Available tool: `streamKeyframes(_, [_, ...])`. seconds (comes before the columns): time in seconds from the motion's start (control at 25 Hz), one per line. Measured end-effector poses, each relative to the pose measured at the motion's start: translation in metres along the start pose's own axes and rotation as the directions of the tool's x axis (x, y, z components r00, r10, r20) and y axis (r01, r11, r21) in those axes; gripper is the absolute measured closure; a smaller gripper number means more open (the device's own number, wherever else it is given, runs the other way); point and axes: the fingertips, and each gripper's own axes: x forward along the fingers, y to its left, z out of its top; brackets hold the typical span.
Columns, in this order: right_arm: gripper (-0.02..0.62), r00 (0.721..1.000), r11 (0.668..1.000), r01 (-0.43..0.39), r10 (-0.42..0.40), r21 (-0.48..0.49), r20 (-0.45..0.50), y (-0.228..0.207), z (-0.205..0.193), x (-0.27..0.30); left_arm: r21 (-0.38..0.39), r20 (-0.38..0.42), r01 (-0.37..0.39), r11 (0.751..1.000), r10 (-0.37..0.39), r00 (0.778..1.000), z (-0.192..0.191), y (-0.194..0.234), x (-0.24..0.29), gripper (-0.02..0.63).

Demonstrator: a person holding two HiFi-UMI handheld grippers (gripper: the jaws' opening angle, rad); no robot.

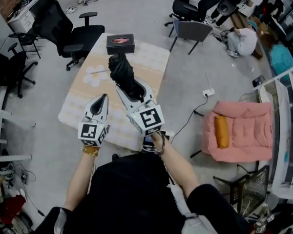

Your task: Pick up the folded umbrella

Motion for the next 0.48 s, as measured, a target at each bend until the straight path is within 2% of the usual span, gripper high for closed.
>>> streamKeyframes(0.12, [0.383,1.0,1.0,0.018,-0.018,0.008,0.006,-0.003,-0.008,-0.005,0.004,0.004,0.006,1.0,-0.006,1.0,0.003,-0.002,0.002,0.592])
streamKeyframes(0.48, [0.383,0.998,0.999,0.033,-0.031,0.038,-0.056,-0.001,-0.032,-0.014,0.009,0.002,0.029,1.0,-0.029,1.0,0.005,-0.004,0.007,0.592])
